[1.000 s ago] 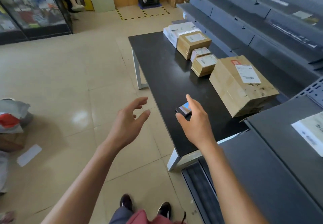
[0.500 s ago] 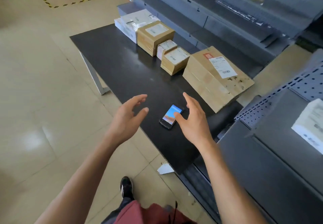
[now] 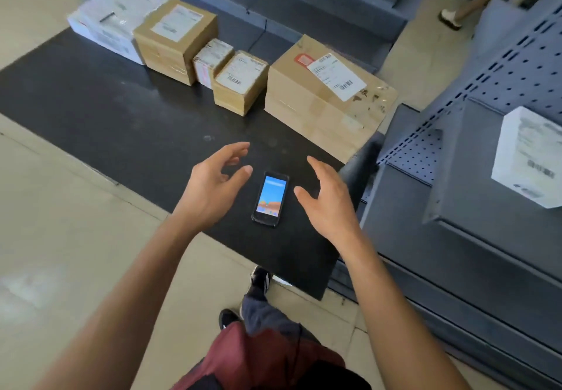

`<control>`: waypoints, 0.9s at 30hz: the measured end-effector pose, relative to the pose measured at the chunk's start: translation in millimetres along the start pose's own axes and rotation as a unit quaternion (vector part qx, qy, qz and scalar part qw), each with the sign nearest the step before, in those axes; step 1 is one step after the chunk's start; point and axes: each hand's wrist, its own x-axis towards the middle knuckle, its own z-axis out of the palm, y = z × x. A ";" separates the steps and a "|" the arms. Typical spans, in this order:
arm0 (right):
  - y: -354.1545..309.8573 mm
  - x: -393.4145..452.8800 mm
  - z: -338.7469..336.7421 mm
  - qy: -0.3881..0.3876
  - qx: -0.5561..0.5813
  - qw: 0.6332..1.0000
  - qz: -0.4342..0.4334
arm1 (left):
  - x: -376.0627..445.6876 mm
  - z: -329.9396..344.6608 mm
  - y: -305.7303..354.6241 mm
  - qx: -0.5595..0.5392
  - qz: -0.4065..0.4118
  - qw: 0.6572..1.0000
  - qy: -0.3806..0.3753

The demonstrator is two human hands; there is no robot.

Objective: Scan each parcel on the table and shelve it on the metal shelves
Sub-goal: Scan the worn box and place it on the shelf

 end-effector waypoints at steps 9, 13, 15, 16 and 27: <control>25.1 42.8 31.5 -0.009 -0.017 0.996 0.087 | 79.0 10.4 14.5 0.033 0.021 0.997 -0.068; 30.4 51.3 39.9 -0.009 -0.032 0.991 0.133 | 108.9 17.5 11.0 0.035 0.038 0.994 -0.100; 33.3 55.2 46.8 -0.017 -0.032 0.987 0.157 | 126.7 20.9 7.2 0.028 0.042 0.992 -0.119; 34.5 57.5 51.1 -0.020 -0.033 0.985 0.170 | 136.0 22.5 4.5 0.029 0.046 0.990 -0.131; 27.2 85.8 123.5 0.029 -0.053 0.941 0.333 | 221.6 6.0 -34.7 0.053 0.073 0.956 -0.279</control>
